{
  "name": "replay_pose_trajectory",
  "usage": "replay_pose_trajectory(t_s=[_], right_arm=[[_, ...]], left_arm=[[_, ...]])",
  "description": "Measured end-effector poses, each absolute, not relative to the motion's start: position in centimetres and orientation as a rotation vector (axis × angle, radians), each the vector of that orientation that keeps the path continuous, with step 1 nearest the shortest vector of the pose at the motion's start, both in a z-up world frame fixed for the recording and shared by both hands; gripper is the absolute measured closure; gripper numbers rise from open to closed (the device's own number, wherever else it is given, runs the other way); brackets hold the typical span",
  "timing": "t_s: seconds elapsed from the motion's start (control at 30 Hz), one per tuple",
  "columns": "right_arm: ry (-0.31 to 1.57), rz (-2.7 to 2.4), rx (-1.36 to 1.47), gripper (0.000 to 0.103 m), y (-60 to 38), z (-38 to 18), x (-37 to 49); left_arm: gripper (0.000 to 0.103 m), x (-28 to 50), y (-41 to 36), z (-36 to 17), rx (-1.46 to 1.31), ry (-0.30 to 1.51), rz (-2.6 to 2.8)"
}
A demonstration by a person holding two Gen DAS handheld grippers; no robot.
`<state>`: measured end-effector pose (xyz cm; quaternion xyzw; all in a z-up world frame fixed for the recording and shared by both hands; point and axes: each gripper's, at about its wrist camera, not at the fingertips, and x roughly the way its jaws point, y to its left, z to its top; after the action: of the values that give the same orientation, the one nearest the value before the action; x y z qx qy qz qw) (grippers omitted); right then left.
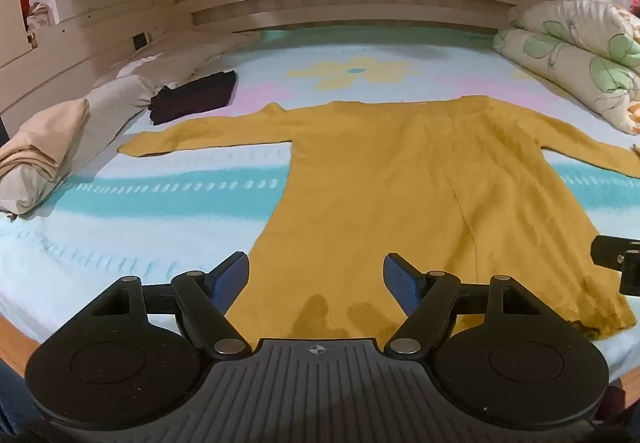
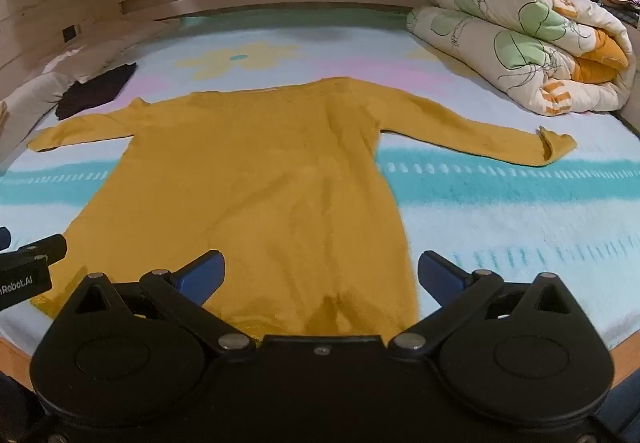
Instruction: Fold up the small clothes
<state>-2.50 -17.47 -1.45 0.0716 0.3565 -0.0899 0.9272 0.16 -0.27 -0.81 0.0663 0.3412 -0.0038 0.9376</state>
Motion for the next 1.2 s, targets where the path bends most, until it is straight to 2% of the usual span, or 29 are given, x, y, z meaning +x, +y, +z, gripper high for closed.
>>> replay_pose_trajectory(t_s=[1.2], right_arm=[[0.782,-0.171,0.114,0.001,-16.3,-2.4,-1.7]], left_arm=[[0.03,0.3,-0.5,-1.5,0.145,0.728,-0.02]])
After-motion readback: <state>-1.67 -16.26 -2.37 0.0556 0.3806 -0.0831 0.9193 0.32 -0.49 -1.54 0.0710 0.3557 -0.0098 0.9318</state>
